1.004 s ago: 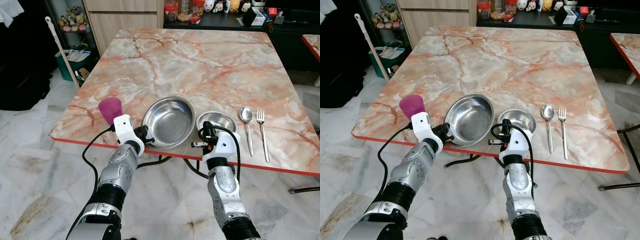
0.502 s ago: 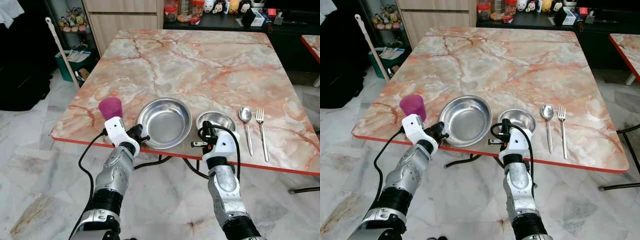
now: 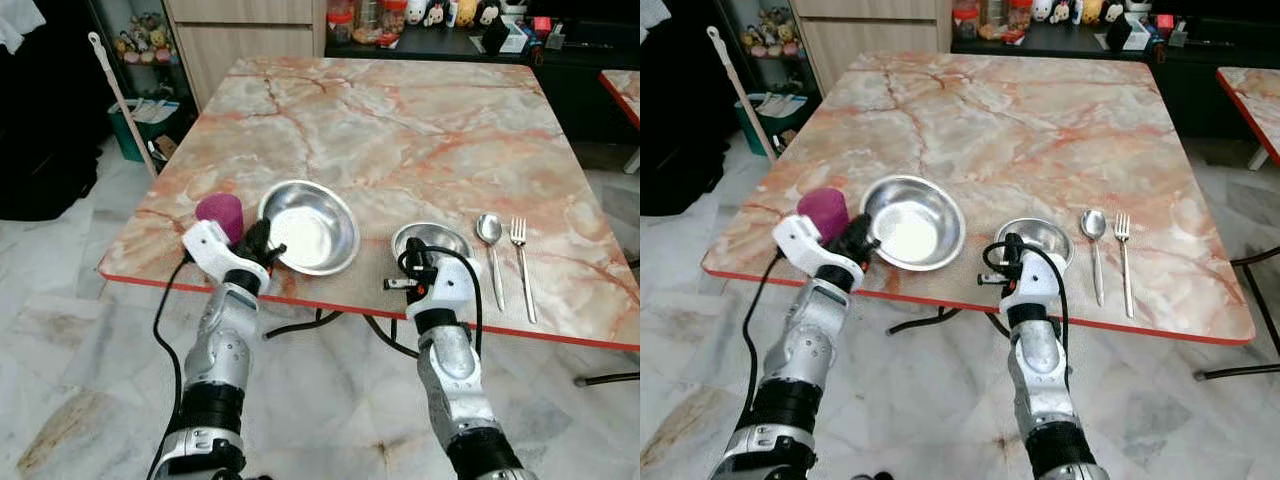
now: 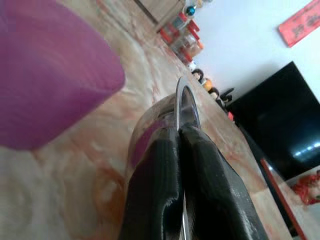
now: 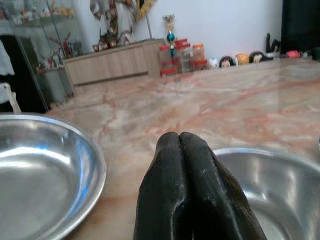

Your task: Setting the table

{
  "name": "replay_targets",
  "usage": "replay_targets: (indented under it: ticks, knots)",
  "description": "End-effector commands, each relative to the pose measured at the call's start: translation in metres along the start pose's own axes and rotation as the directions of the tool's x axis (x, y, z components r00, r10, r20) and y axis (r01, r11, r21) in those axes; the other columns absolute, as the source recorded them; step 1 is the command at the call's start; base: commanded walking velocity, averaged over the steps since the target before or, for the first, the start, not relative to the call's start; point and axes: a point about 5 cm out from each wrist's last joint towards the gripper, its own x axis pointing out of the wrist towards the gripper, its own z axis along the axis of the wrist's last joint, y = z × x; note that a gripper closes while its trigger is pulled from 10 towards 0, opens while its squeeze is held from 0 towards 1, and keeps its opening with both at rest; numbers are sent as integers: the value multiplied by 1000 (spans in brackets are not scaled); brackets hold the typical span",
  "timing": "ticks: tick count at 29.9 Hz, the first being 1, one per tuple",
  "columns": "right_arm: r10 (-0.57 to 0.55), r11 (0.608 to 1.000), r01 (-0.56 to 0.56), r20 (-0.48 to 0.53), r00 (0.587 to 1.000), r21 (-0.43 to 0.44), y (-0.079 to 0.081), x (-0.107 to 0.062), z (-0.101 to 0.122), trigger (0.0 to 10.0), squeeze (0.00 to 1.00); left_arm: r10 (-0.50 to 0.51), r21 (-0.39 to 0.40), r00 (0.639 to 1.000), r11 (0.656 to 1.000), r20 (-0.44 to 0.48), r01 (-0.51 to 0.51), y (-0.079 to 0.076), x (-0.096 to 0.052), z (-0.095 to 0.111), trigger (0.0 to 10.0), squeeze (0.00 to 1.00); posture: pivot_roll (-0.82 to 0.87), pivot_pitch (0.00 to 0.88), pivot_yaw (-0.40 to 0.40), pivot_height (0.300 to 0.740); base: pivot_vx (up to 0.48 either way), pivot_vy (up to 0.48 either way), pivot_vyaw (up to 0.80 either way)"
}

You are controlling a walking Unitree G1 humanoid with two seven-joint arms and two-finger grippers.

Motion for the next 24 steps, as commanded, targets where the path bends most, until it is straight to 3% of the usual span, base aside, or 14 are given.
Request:
replay_targets:
  ticks: [1,16,18,19,21,24]
  knots:
    - [12,1000,-12,24,1000,3,2,4,8,10000,0,-37,-30,999,999,41,38,-7,0,3,10000,0,25,101,2,740,0,0,0]
    - [16,1000,-17,67,998,15,1,10,21,10000,0,-92,-58,992,994,83,97,-23,1,4,10000,0,16,88,-10,740,0,0,0]
    - [12,1000,-15,89,996,25,0,13,27,10000,0,-97,-12,989,995,109,98,-25,3,10,10000,0,16,83,-10,740,0,0,0]
    - [12,1000,-16,118,993,27,1,16,34,10000,0,-104,57,985,994,138,97,-27,4,17,10000,0,15,76,-11,740,0,-379,0]
    - [5,1000,-9,145,989,22,0,18,41,10000,0,-115,118,981,988,155,98,-28,5,21,10000,0,15,75,-11,740,0,-397,0]
    - [2,1000,-5,150,989,19,0,19,42,10000,0,-118,126,981,987,154,99,-28,5,21,10000,0,15,75,-11,740,0,-416,0]
